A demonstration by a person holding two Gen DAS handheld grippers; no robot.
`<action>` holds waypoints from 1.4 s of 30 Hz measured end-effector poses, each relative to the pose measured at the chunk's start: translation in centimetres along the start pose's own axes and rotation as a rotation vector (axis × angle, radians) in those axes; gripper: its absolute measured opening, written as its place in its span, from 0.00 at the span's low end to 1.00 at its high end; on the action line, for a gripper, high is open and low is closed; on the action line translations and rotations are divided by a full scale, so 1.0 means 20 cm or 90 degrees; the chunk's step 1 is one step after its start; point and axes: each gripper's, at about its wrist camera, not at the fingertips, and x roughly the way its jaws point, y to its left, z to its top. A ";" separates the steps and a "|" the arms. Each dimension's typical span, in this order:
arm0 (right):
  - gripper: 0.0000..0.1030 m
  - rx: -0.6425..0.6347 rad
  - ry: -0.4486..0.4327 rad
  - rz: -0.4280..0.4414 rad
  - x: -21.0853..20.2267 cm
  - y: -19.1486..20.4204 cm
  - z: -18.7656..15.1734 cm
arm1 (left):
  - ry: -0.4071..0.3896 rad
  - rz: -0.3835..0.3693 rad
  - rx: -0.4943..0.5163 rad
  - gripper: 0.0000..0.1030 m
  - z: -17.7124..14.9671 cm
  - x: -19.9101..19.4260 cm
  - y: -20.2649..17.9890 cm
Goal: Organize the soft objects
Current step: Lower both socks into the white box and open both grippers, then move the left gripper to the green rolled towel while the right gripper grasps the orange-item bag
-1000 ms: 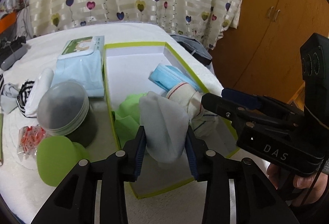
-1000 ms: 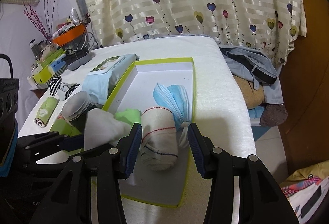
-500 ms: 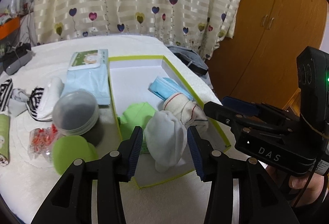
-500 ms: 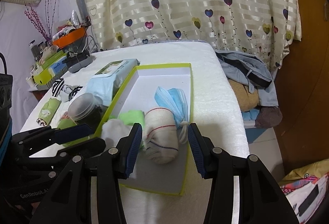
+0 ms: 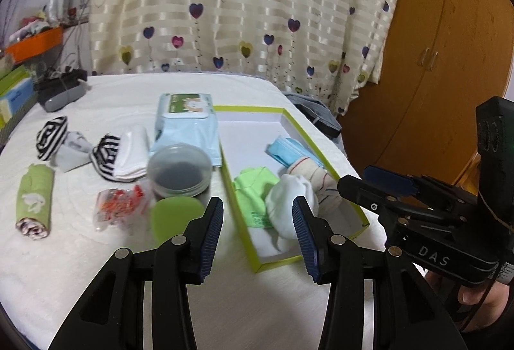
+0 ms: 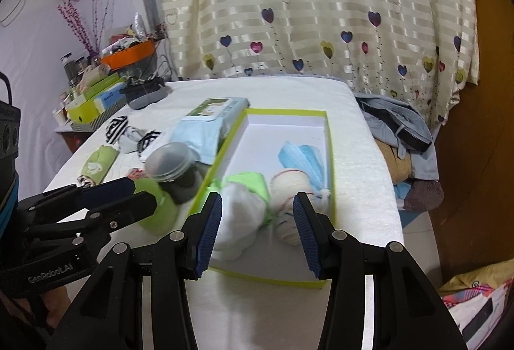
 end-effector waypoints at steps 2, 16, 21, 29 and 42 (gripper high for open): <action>0.46 -0.009 -0.003 0.004 -0.01 0.04 0.00 | -0.007 0.004 -0.006 0.43 0.00 -0.03 0.03; 0.46 -0.055 0.002 0.032 -0.01 0.24 0.00 | -0.033 0.046 -0.048 0.43 -0.04 -0.14 0.20; 0.46 -0.070 0.007 0.048 0.02 0.31 0.01 | -0.038 0.064 -0.063 0.43 -0.04 -0.16 0.28; 0.46 -0.092 0.017 0.073 0.07 0.43 0.02 | -0.040 0.091 -0.092 0.43 -0.07 -0.19 0.41; 0.46 -0.134 0.025 0.110 0.17 0.64 0.06 | -0.055 0.139 -0.151 0.43 -0.09 -0.27 0.68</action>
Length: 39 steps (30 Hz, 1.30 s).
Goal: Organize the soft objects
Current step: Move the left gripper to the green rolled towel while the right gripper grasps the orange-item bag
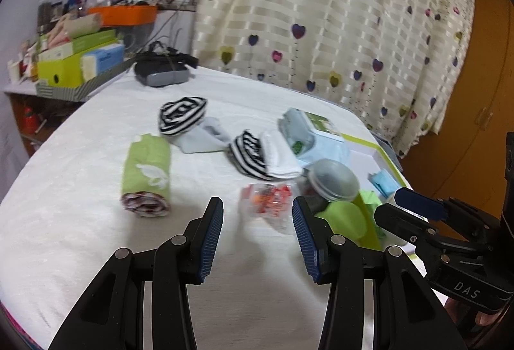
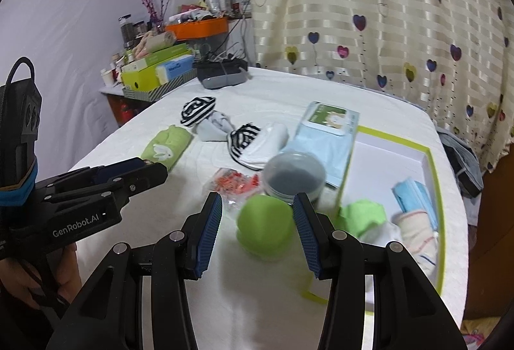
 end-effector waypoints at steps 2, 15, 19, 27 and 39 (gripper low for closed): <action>0.46 -0.012 0.004 0.008 0.03 0.04 0.02 | -0.001 0.008 -0.010 0.43 0.00 0.00 0.04; 0.46 -0.088 0.078 0.020 0.35 0.24 0.09 | -0.011 0.042 -0.068 0.43 0.00 -0.01 0.30; 0.46 -0.107 0.111 0.006 0.46 0.27 0.11 | -0.005 0.042 -0.076 0.43 0.00 0.01 0.35; 0.46 -0.146 0.178 -0.052 0.66 0.33 0.12 | -0.001 0.047 -0.096 0.43 0.02 0.06 0.48; 0.29 -0.215 0.197 -0.132 0.77 0.36 0.11 | 0.019 0.054 -0.119 0.43 0.04 0.15 0.59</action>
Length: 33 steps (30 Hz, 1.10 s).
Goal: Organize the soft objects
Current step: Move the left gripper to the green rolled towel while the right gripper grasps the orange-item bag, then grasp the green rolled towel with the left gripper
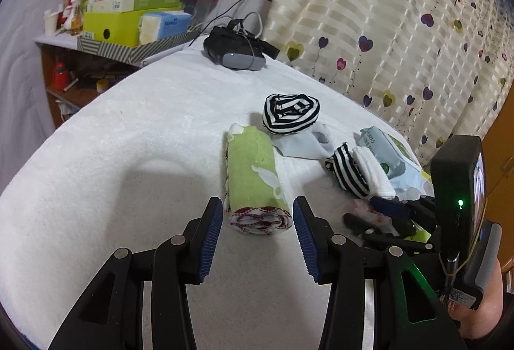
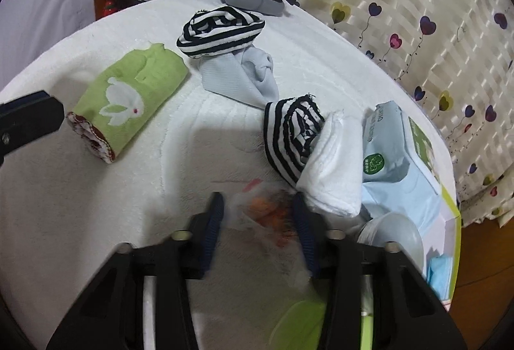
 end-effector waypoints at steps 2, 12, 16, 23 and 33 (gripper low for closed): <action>0.24 0.007 -0.007 0.013 -0.01 -0.02 0.00 | 0.003 -0.001 0.000 0.44 0.00 0.01 0.00; 0.23 0.061 -0.105 0.106 -0.21 -0.11 0.01 | 0.021 0.002 0.011 0.46 0.04 0.13 -0.04; 0.23 0.070 -0.125 0.131 -0.24 -0.11 0.00 | 0.025 0.013 0.020 0.48 0.06 0.18 -0.05; 0.23 0.081 -0.141 0.148 -0.27 -0.15 -0.01 | 0.050 0.044 0.024 0.49 0.09 0.30 -0.06; 0.23 0.098 -0.153 0.157 -0.29 -0.18 -0.04 | 0.061 0.080 0.041 0.33 0.08 0.37 -0.07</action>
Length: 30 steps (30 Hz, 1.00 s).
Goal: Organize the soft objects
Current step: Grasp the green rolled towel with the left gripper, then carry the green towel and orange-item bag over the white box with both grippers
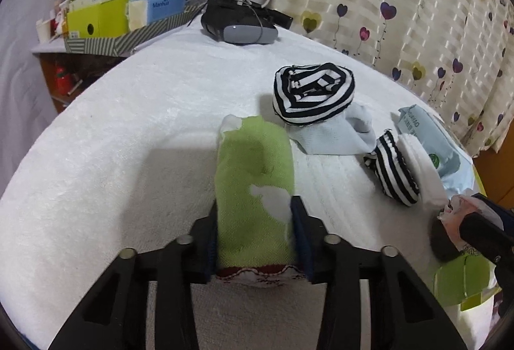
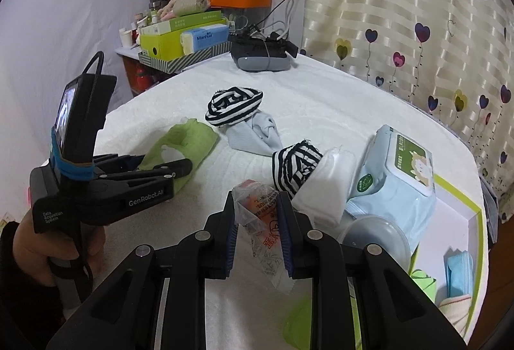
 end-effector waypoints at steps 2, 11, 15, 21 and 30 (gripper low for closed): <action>0.23 0.004 -0.007 0.001 -0.03 0.00 0.00 | -0.003 -0.001 -0.001 0.29 -0.01 -0.03 0.00; 0.23 0.009 -0.049 0.008 -0.19 0.01 -0.04 | -0.055 -0.016 -0.005 0.28 -0.10 -0.29 -0.06; 0.23 0.016 -0.059 0.010 -0.25 0.00 -0.07 | -0.076 -0.024 0.004 0.28 -0.14 -0.41 -0.12; 0.23 0.032 -0.077 0.001 -0.36 -0.05 -0.12 | -0.096 -0.040 0.030 0.28 -0.18 -0.53 -0.25; 0.23 0.059 -0.107 -0.021 -0.52 -0.15 -0.19 | -0.118 -0.080 0.074 0.28 -0.22 -0.65 -0.43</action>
